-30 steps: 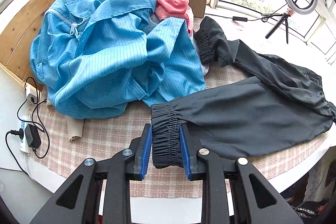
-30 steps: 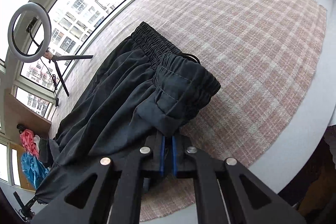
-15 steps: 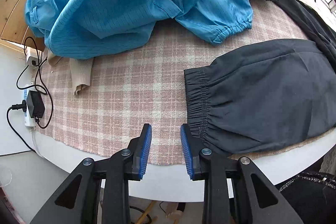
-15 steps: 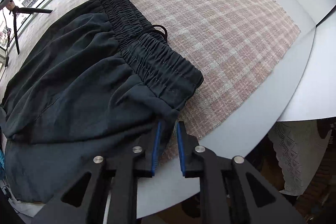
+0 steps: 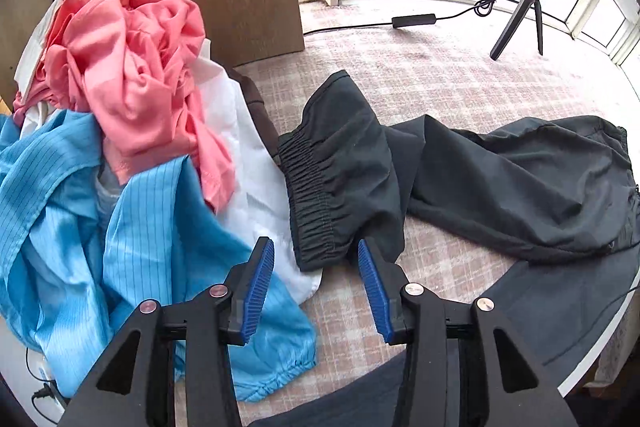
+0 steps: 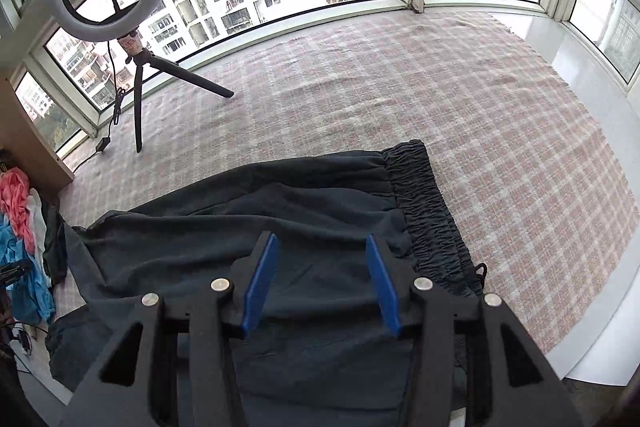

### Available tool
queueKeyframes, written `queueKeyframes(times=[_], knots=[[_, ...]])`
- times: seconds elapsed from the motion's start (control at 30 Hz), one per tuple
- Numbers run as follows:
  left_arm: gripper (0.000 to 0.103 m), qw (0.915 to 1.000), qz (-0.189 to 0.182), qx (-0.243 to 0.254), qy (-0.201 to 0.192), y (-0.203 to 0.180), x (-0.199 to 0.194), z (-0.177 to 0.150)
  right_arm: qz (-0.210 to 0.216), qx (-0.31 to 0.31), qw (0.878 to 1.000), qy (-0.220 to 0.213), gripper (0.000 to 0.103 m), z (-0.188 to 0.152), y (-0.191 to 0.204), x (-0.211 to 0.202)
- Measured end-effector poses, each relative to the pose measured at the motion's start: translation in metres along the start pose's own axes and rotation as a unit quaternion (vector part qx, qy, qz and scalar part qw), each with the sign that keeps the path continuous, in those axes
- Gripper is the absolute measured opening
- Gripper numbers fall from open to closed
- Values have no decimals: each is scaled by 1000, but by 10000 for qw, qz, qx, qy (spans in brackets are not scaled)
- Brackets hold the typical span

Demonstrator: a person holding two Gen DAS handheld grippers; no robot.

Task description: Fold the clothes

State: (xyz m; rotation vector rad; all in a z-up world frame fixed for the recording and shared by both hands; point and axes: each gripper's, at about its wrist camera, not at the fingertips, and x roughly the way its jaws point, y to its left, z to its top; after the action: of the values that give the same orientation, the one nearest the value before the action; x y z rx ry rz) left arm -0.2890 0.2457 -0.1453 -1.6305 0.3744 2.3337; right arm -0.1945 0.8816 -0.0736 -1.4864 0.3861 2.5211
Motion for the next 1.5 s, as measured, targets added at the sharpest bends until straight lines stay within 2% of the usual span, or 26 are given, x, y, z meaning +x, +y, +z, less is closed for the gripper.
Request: queueKeyframes(times=[0.1, 0.17, 0.23, 0.33, 0.37, 0.4, 0.47, 0.5, 0.67, 0.77, 0.87, 0.97, 1.13, 1.17, 1.2, 1.23, 1.27, 1.37, 1.4, 1.47, 1.5], knots=[[46, 9991, 262, 280, 194, 0, 30, 30, 95, -440, 9989, 121, 46, 23, 27, 29], [49, 9980, 330, 416, 356, 4, 50, 44, 20, -767, 9968, 215, 51, 33, 38, 46], [53, 9965, 388, 452, 587, 10, 73, 51, 2, -857, 9960, 271, 55, 42, 39, 63], [55, 9940, 440, 517, 853, 11, 101, 54, 156, -716, 9964, 416, 55, 52, 28, 83], [55, 9949, 460, 559, 700, 9, 100, 54, 168, -747, 9960, 462, 55, 53, 28, 88], [52, 9951, 464, 637, 601, 7, 99, 54, 153, -883, 9947, 496, 55, 52, 31, 90], [30, 9946, 547, 635, 611, 6, 100, 52, 125, -1154, 9916, 562, 55, 51, 37, 94], [26, 9943, 615, 597, 635, 6, 98, 50, 111, -1290, 9898, 594, 55, 50, 41, 96], [25, 9970, 589, 455, 211, 26, 43, 43, 44, -2067, 9761, 673, 59, 47, 62, 105], [25, 9963, 808, 293, -3, 49, -3, 38, 194, -2672, 9603, 773, 60, 44, 81, 116], [25, 9959, 894, 68, -106, 75, -41, 36, 221, -3321, 9390, 864, 60, 34, 94, 129], [25, 9939, 1101, -66, -51, 93, -62, 20, 96, -3778, 9204, 1003, 60, 27, 104, 142], [25, 9926, 1166, -295, 153, 105, -64, -3, -47, -4078, 9029, 1359, 60, 20, 111, 170], [25, 9923, 1193, -285, 184, 104, -62, -6, 54, -4031, 9045, 1390, 54, 21, 110, 173], [25, 9919, 1232, -229, 221, 100, -60, -8, 205, -3921, 9092, 1386, 42, 25, 108, 172], [25, 9914, 1273, -164, 258, 97, -58, -9, 304, -3810, 9121, 1483, 7, 29, 107, 174], [25, 9912, 1284, -92, 292, 92, -55, -10, 352, -3737, 9141, 1536, 2, 33, 106, 176], [24, 9908, 1302, 121, 357, 79, -48, -9, 329, -3692, 9165, 1504, 2, 44, 105, 178], [24, 9906, 1308, 166, 357, 76, -48, -8, 256, -3583, 9222, 1430, 1, 52, 101, 177], [24, 9899, 1356, 227, 335, 72, -50, -8, 46, -3168, 9416, 1141, 1, 74, 86, 172], [24, 9893, 1403, 246, 313, 73, -52, -9, 97, -2902, 9513, 1035, 1, 85, 75, 168]])
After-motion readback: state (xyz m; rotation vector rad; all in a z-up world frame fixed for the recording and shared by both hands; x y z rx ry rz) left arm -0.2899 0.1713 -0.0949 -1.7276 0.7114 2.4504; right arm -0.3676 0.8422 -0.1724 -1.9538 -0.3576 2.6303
